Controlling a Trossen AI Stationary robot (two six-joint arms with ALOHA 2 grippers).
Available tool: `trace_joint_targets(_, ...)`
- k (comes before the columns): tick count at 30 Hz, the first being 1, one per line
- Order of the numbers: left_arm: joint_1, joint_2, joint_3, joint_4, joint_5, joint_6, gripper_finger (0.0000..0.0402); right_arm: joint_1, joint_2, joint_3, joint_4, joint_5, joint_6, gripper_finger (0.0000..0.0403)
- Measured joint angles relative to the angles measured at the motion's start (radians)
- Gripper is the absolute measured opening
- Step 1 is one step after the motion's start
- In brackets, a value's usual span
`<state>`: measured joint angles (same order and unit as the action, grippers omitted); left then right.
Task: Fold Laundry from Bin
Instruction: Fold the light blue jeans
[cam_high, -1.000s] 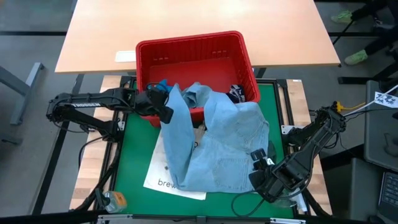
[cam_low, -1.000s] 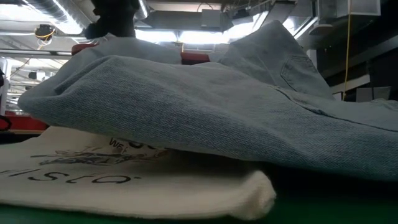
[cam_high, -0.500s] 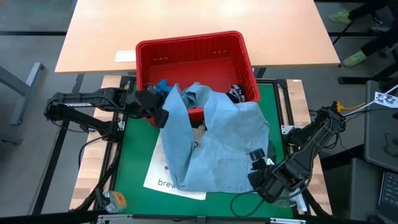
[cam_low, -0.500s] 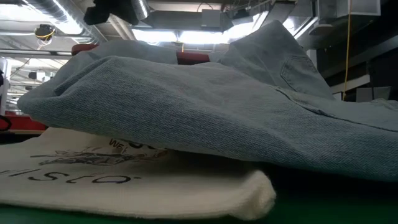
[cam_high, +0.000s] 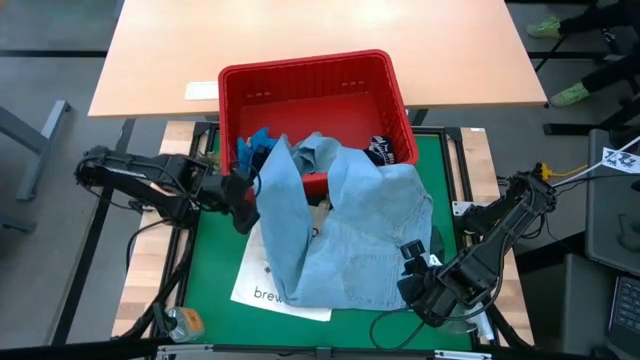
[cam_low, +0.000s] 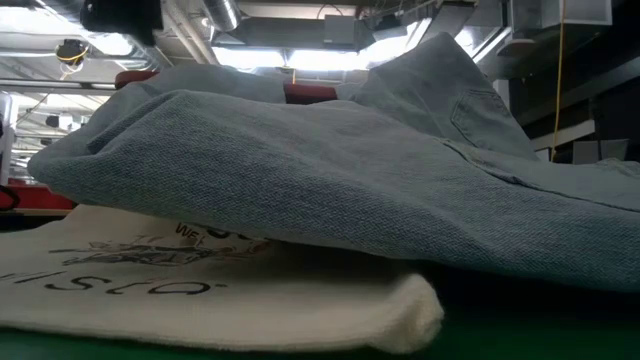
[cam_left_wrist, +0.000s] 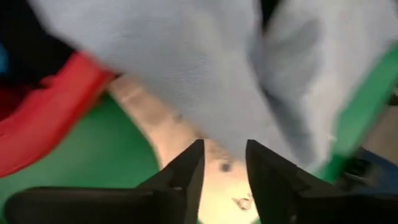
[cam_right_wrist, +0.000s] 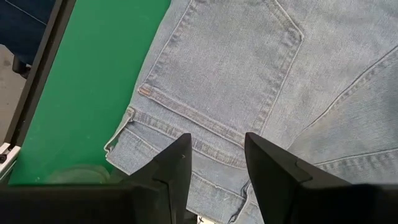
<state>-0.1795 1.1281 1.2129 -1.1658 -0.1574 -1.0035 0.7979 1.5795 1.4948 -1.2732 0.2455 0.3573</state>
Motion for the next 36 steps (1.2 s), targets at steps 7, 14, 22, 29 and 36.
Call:
trace_joint_targets(7,-0.005,0.022,-0.047,0.020,-0.097,-0.068,0.0149,0.000,0.000,0.000,0.000,0.000,0.000,0.0150)
trace_joint_targets(14,0.031,0.034,-0.111,0.090,-0.111,-0.060,0.0150,0.000,0.000,0.000,0.000,0.001,-0.004,0.0150)
trace_joint_targets(22,0.042,0.034,-0.112,0.239,-0.113,0.090,0.0149,0.000,0.000,0.000,0.000,0.001,-0.052,0.0150)
trace_joint_targets(29,0.040,0.032,-0.113,0.347,-0.114,0.121,0.0064,0.000,0.000,0.000,0.000,0.024,-0.052,0.0150)
trace_joint_targets(36,0.026,0.029,-0.113,0.503,-0.098,0.180,0.0006,0.000,0.000,0.000,0.000,0.108,-0.053,0.0150)
